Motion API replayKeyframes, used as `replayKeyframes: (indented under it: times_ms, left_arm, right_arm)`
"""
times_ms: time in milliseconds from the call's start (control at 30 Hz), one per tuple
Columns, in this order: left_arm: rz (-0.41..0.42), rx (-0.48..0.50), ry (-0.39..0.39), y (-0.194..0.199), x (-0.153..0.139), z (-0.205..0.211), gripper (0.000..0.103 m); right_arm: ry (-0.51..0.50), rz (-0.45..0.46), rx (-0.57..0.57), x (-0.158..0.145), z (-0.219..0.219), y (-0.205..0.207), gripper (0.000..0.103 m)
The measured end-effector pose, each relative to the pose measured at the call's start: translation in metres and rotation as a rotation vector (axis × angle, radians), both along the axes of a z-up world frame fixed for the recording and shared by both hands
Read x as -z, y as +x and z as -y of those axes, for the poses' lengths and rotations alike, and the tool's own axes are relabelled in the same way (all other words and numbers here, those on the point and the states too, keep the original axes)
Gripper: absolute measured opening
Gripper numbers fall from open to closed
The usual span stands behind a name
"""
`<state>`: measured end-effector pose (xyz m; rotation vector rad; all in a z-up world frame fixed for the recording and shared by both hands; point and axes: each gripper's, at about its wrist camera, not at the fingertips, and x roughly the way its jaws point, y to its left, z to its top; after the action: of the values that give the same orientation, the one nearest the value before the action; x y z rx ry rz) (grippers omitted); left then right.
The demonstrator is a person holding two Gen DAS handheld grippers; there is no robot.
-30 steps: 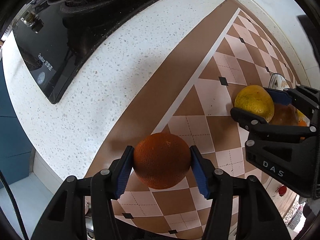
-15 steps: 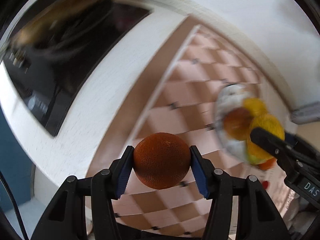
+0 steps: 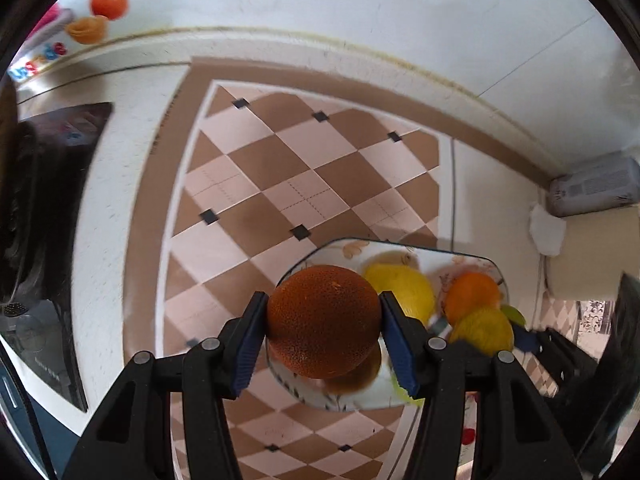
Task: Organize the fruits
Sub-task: 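Carry the dark orange and lemon in both tools onto the plate, then open both tools to release the orange and lemon on the plate, then lift both tools away from the plate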
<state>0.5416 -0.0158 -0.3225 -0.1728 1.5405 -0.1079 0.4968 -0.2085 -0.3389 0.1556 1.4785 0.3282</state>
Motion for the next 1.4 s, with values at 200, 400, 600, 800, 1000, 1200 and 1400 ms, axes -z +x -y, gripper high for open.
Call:
replayKeyframes:
  times_ms: [200, 400, 600, 800, 1000, 1200, 1400]
  left_arm:
    - [-0.133, 0.021, -0.008, 0.016, 0.039, 0.006, 0.053]
    - [-0.136, 0.007, -0.021, 0.015, 0.039, 0.001, 0.073]
    - [-0.081, 0.031, 0.023, 0.005, 0.018, 0.001, 0.088]
    - [0.026, 0.019, 0.14, -0.021, -0.007, -0.003, 0.088]
    - [0.127, 0.006, 0.195, -0.067, -0.036, -0.003, 0.088]
    - [0.225, 0.022, 0.217, -0.109, -0.063, 0.016, 0.088]
    - [0.296, 0.034, 0.202, -0.148, -0.091, 0.021, 0.088]
  right_arm:
    - [-0.042, 0.008, 0.007, -0.002, -0.003, 0.0, 0.087]
    - [-0.099, 0.016, 0.023, -0.009, 0.003, -0.005, 0.091]
    - [-0.182, 0.043, 0.077, -0.021, 0.017, -0.014, 0.093]
    - [-0.229, 0.035, 0.168, -0.027, 0.038, -0.033, 0.093]
    - [-0.247, 0.058, 0.21, -0.042, 0.05, -0.062, 0.093]
    - [-0.248, 0.097, 0.23, -0.065, 0.051, -0.094, 0.093]
    - [-0.247, 0.161, 0.249, -0.096, 0.05, -0.131, 0.093]
